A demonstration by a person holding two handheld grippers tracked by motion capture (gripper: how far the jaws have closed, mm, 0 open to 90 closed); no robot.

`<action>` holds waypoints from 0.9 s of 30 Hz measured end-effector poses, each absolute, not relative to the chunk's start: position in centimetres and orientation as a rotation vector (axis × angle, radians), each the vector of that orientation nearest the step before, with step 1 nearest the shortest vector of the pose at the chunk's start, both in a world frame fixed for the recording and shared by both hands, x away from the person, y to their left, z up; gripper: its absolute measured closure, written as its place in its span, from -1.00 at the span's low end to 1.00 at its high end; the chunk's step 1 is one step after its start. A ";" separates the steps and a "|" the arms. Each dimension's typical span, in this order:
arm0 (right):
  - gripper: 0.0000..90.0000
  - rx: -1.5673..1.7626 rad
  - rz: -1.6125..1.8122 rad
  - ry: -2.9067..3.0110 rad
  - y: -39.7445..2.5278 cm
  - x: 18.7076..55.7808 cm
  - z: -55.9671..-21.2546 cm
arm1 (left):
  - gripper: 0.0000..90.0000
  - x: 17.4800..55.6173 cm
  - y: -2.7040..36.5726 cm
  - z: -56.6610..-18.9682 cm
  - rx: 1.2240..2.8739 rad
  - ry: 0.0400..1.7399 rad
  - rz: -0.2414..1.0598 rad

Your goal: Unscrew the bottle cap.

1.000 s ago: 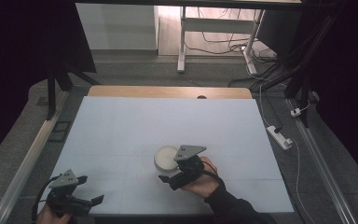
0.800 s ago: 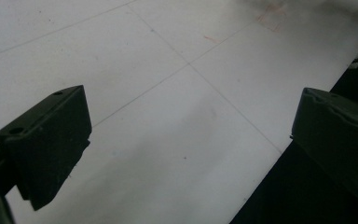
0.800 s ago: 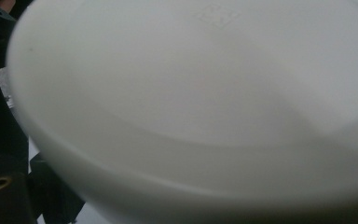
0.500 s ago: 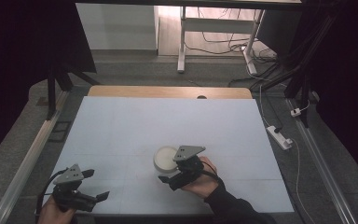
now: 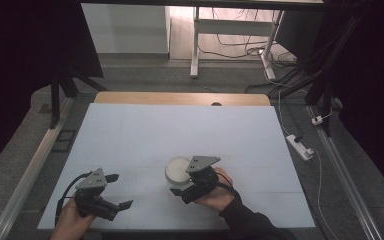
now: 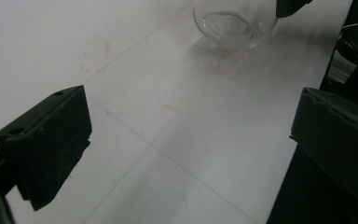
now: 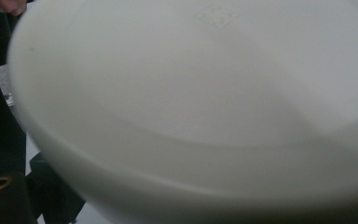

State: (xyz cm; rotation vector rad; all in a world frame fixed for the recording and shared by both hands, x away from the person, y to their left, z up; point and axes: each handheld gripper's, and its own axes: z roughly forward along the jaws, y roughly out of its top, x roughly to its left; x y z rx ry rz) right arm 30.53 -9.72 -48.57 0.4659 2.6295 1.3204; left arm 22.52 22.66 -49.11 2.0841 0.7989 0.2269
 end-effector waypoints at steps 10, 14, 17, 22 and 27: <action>-0.86 0.466 1.323 2.626 -9.8 30.6 -48.6 | -1.00 24.6 20.3 -47.6 2.110 0.718 0.219; -0.86 0.465 1.321 2.624 -9.8 30.6 -48.6 | -1.00 25.3 19.3 -47.1 2.121 0.695 0.217; -0.86 0.463 1.321 2.624 -9.8 30.6 -48.6 | -1.00 25.9 18.5 -46.8 2.133 0.679 0.219; -0.86 0.461 1.322 2.622 -9.8 30.6 -48.6 | -1.00 26.7 17.1 -46.3 2.148 0.629 0.219; -0.86 0.453 1.323 2.623 -9.8 30.6 -48.6 | -1.00 27.8 16.2 -45.5 2.142 0.565 0.190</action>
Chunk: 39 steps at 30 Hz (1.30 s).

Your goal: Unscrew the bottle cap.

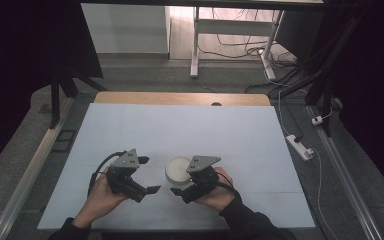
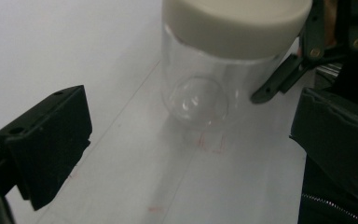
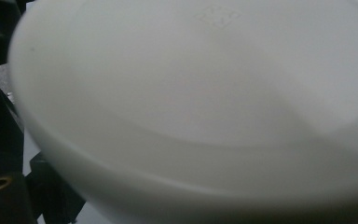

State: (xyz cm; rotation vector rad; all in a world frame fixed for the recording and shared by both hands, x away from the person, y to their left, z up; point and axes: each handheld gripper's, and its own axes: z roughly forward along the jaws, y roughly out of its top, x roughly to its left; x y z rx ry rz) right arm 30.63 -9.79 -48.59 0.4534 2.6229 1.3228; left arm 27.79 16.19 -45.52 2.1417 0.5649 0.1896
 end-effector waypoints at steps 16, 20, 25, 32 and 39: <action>-0.86 0.429 1.337 2.628 -9.7 30.6 -48.6 | -1.00 30.3 12.1 -44.5 2.186 0.377 0.120; -0.86 0.419 1.339 2.632 -9.7 30.5 -48.6 | -1.00 30.6 11.2 -44.5 2.206 0.317 0.103; -0.86 0.402 1.348 2.639 -9.6 30.4 -48.6 | -0.97 30.9 10.7 -44.5 2.203 0.270 0.071; -0.86 0.357 1.381 2.653 -9.6 30.2 -48.5 | -0.85 31.2 10.8 -44.1 2.184 0.188 0.033; -0.86 0.376 1.370 2.654 -9.6 30.4 -48.5 | -0.83 31.1 10.6 -44.2 2.187 0.232 0.070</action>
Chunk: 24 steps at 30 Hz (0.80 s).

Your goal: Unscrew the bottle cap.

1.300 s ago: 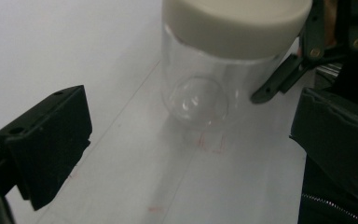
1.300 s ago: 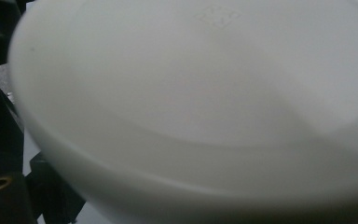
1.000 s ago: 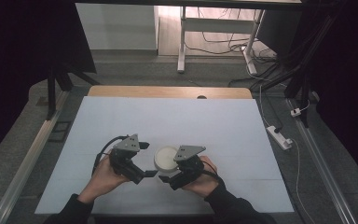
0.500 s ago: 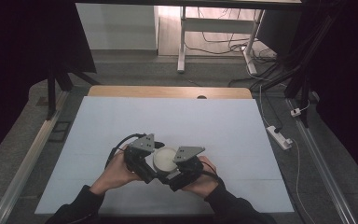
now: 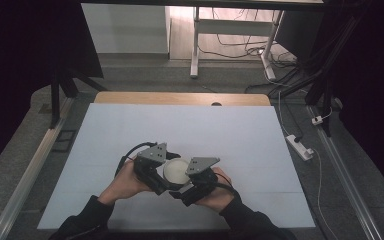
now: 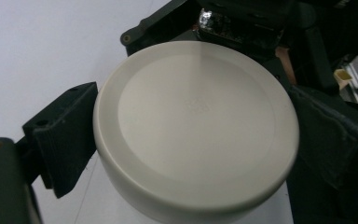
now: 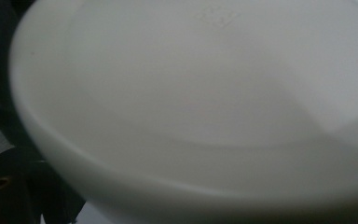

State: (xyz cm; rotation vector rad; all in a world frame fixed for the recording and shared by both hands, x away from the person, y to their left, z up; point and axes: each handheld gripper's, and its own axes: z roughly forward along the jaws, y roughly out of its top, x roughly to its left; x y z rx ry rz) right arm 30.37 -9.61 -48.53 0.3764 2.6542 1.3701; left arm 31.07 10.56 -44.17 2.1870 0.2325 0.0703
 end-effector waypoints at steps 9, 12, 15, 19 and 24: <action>-0.86 0.484 1.322 2.610 -9.7 30.8 -48.6 | -0.83 30.8 9.6 -44.2 2.172 0.424 0.136; -0.86 0.526 1.309 2.596 -9.7 30.9 -48.7 | -0.83 30.4 9.0 -44.2 2.161 0.514 0.171; -0.86 0.541 1.300 2.589 -9.7 31.0 -48.7 | -0.83 30.2 8.6 -44.0 2.177 0.547 0.207; -0.86 0.563 1.305 2.585 -9.8 31.1 -48.7 | -0.83 29.9 8.2 -44.0 2.169 0.573 0.234; -0.86 0.543 1.331 2.595 -9.9 31.1 -48.6 | -1.00 30.6 8.7 -43.8 2.204 0.479 0.195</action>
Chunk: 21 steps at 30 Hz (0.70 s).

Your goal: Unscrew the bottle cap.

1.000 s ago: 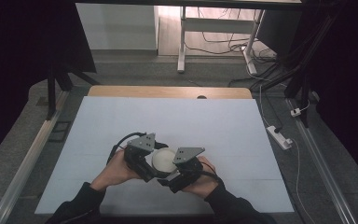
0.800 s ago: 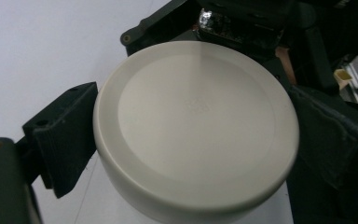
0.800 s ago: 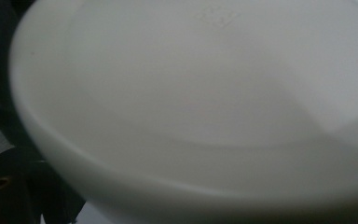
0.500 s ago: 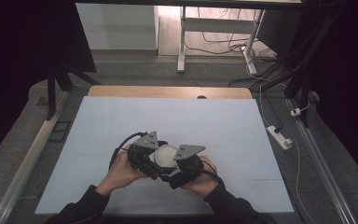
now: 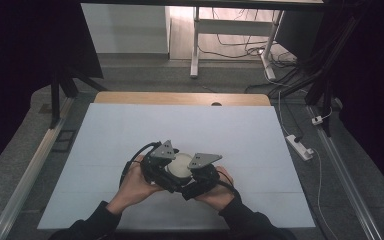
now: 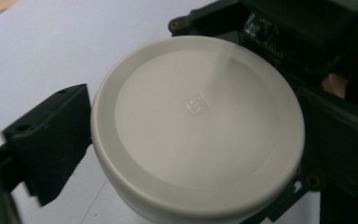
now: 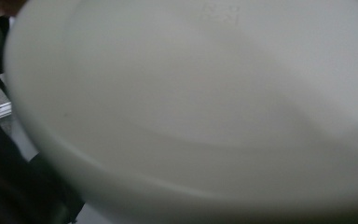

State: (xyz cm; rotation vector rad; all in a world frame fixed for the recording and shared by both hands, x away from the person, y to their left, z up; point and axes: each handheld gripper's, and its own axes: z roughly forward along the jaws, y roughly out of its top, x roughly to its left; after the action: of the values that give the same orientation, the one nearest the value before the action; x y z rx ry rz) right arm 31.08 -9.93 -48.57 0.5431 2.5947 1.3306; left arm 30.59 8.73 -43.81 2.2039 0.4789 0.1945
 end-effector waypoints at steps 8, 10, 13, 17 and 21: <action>-0.86 0.442 1.382 2.628 -9.8 30.7 -48.4 | -0.99 31.1 10.1 -43.1 2.249 0.274 0.109; -0.86 0.416 1.392 2.640 -9.7 30.6 -48.3 | -0.98 31.2 10.3 -43.1 2.269 0.179 0.061; -0.86 0.386 1.402 2.647 -9.7 30.4 -48.3 | -0.98 31.2 10.2 -43.1 2.269 0.152 0.048; -0.86 0.336 1.421 2.661 -9.5 30.0 -48.2 | -0.86 31.3 10.4 -43.3 2.248 0.112 0.028; -0.86 0.334 1.418 2.657 -9.5 30.0 -48.2 | -0.84 31.1 10.3 -43.4 2.241 0.128 0.051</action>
State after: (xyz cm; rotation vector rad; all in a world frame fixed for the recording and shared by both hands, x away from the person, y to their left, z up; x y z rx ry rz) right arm 30.01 -9.50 -48.16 0.3341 2.6567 1.4177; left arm 31.14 10.31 -43.40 2.2408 0.1283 0.0513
